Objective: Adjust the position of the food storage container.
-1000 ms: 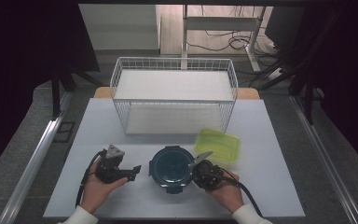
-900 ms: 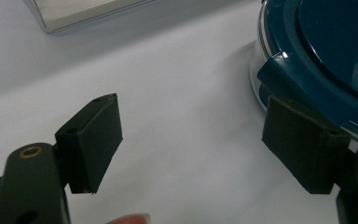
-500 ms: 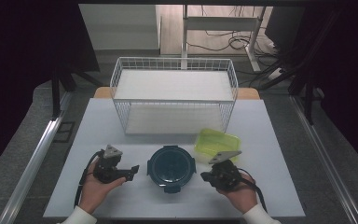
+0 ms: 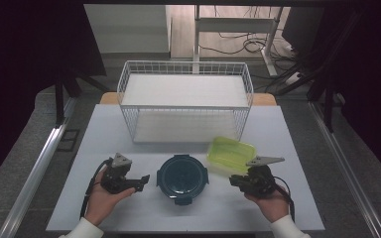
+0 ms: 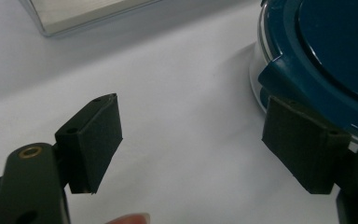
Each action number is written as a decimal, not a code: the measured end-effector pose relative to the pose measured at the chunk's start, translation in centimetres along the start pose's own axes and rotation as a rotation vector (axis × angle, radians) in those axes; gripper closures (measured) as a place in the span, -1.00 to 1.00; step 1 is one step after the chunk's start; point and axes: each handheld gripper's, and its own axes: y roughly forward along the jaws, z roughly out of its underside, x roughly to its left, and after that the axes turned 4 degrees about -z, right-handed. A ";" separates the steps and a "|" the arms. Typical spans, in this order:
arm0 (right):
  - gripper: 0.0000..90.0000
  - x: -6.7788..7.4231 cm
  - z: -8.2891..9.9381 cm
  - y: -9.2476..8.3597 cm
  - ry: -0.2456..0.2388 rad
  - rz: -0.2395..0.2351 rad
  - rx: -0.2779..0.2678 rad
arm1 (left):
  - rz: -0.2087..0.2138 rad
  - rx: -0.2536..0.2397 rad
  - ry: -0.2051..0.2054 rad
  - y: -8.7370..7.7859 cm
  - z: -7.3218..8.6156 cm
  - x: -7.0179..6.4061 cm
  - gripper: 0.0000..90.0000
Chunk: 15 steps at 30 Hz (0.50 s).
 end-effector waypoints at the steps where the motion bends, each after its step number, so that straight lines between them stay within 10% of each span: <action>1: 0.25 0.0 0.1 0.0 0.015 0.004 -0.014 | -0.001 -0.001 0.001 0.0 0.0 -0.1 -0.57; 6: -0.25 -0.3 0.1 -0.5 0.132 -0.091 -0.098 | -0.003 -0.015 -0.011 -0.3 -0.2 -0.5 -0.62; 15: -0.57 0.8 -0.2 0.4 0.127 -0.127 -0.107 | 0.005 -0.007 -0.023 -0.3 0.1 -0.4 -0.63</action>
